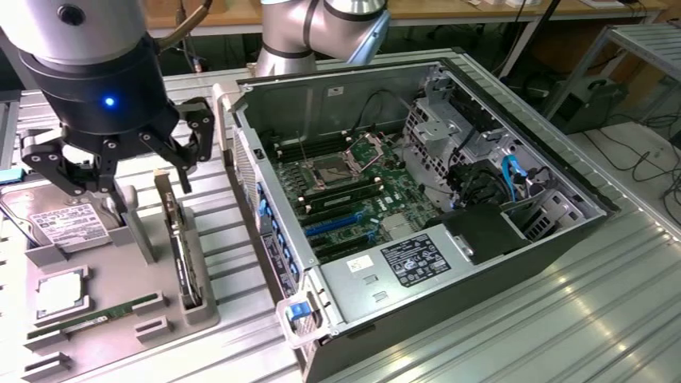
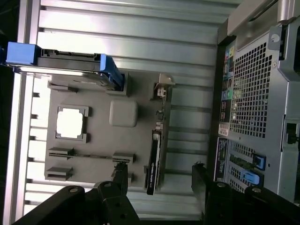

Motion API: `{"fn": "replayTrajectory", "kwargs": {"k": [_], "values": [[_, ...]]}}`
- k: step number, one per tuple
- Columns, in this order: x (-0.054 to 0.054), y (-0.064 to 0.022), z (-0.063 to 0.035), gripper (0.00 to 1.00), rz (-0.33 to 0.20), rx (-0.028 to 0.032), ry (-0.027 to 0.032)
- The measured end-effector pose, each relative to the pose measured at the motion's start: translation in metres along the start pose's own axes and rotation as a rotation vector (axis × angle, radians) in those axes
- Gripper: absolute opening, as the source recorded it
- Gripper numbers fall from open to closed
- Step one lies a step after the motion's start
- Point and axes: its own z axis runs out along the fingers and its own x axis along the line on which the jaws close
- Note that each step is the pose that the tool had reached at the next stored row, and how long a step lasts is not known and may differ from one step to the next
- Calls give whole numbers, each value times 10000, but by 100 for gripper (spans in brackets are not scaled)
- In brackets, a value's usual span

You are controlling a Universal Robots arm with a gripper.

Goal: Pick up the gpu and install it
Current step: 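Pick up the gpu and move the gpu toward the slot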

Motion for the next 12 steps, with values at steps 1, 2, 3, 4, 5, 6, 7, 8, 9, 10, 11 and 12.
{"fn": "replayTrajectory", "kwargs": {"k": [1,2,3,4,5,6,7,8,9,10,11,12], "values": [[1,-2,18,66,3,1,10],[0,-3,38,66,2,-1,21],[-2,-5,53,66,2,-1,31],[-4,-6,72,66,3,-2,44],[-7,-9,90,66,2,-3,57],[-9,-11,109,66,3,-4,66],[-10,-13,129,66,5,-5,77],[-13,-15,148,66,5,-6,88],[-16,-19,169,66,5,-8,101],[-19,-26,190,66,7,-9,115],[-21,-30,208,66,7,-10,128],[-24,-33,234,66,9,-12,142]]}}
